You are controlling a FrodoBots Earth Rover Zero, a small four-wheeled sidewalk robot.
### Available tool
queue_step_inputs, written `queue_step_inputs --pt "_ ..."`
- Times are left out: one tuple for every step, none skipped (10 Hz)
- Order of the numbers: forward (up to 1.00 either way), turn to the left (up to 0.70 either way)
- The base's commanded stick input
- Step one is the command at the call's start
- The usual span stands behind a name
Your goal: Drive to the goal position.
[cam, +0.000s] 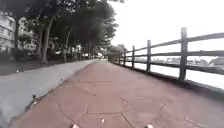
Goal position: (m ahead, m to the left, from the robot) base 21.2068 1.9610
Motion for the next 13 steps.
queue_step_inputs --pt "0.85 0.0" --pt "0.85 0.0" --pt "0.85 0.0" --pt "0.85 0.0" --pt "0.85 0.0" --pt "0.85 0.0" --pt "0.85 0.0" --pt "0.85 0.0" --pt "0.85 0.0" --pt "0.85 0.0" --pt "0.85 0.0" --pt "0.85 0.0" --pt "0.85 0.0"
